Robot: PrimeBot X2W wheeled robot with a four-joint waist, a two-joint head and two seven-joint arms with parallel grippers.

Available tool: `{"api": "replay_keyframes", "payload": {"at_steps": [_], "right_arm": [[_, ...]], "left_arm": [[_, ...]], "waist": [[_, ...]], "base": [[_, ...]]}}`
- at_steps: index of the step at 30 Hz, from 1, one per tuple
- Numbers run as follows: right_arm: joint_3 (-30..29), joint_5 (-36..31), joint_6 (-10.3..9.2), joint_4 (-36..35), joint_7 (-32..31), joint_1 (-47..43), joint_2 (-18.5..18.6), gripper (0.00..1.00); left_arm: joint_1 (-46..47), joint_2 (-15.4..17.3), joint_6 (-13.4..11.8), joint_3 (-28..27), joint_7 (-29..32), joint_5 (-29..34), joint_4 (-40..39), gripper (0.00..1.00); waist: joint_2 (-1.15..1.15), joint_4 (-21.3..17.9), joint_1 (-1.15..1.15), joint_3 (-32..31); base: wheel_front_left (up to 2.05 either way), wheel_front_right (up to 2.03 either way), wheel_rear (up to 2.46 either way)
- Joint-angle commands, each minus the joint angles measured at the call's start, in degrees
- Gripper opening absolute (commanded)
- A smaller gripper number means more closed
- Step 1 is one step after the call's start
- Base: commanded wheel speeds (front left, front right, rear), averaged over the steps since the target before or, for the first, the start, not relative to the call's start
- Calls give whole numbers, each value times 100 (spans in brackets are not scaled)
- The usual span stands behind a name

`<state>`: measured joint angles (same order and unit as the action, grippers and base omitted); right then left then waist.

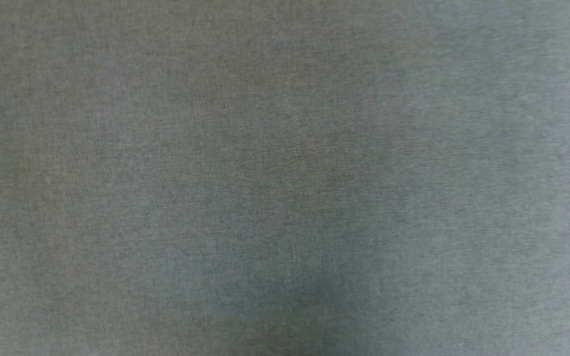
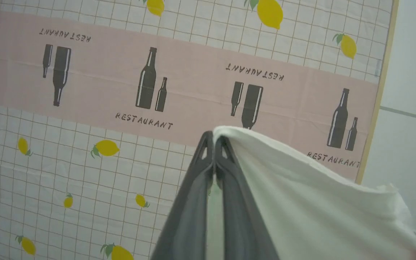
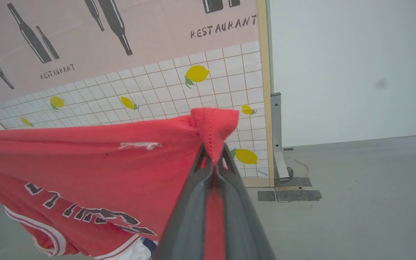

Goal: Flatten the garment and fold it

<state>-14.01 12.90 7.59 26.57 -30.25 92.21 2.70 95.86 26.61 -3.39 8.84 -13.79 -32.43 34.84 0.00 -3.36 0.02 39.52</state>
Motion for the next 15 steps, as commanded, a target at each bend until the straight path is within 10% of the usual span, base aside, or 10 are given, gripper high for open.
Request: {"api": "replay_keyframes", "payload": {"at_steps": [1,15], "right_arm": [[24,96,-10,35,108,-160,19,0],[474,1168,-10,-496,745,-3015,73,0]], "left_arm": [[-82,-48,82,-53,-62,-105,5,0],[-2703,-877,931,-662,-119,-497,-543,0]], "waist": [[0,176,-2,144],[0,735,-2,-1054]], "base": [[0,0,0],[0,0,0]]}}
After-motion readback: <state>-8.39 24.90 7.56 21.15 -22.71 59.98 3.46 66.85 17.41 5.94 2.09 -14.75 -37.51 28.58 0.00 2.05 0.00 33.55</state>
